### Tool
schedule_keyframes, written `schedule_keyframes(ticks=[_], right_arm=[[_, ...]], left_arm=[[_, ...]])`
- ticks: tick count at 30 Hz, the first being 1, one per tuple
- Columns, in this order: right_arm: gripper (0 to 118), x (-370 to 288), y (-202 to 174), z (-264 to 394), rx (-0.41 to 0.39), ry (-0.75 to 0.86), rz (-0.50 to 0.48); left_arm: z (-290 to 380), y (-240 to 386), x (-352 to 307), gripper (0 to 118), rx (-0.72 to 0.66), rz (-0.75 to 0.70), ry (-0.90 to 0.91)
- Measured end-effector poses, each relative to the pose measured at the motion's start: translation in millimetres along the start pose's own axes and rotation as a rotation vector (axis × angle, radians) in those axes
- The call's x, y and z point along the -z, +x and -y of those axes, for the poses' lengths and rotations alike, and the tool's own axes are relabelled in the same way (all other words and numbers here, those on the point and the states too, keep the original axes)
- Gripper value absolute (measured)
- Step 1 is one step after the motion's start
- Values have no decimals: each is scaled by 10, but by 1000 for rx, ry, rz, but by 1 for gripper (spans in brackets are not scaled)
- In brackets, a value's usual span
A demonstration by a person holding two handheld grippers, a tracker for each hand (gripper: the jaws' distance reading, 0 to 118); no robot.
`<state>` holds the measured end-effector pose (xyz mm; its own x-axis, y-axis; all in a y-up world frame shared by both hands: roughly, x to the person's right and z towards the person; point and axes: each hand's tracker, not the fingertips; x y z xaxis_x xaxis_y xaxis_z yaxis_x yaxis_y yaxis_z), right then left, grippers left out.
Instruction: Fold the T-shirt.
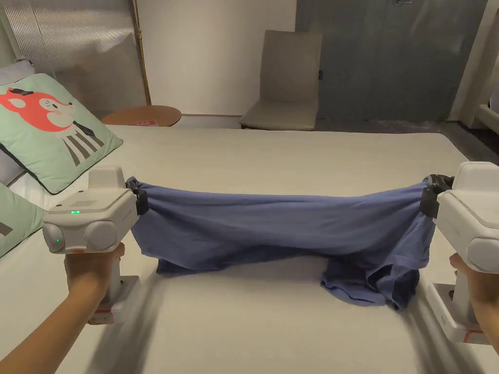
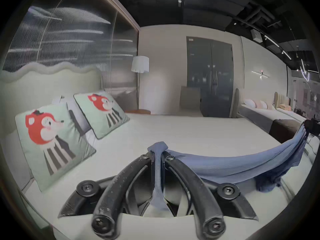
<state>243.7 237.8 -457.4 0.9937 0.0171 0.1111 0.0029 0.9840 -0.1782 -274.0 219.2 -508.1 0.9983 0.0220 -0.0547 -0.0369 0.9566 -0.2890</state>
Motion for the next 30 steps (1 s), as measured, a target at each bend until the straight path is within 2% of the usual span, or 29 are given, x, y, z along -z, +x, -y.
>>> schedule_keyframes(ticks=[9, 15, 25, 30], right_arm=[[7, -919, 97, 726, 63, -112, -49], [7, -1635, 190, 1089, 134, -180, -72], [7, -2725, 232, 1453, 211, -315, -93], [7, -3068, 258, 1732, 244, -396, -70]], left_arm=[[885, -221, -865, 1, -16, 15, -119], [1336, -385, -1483, 1, -59, 16, -181], [1869, -612, -2265, 1, -17, 28, -274], [2082, -742, -2543, 1, -22, 38, -327]])
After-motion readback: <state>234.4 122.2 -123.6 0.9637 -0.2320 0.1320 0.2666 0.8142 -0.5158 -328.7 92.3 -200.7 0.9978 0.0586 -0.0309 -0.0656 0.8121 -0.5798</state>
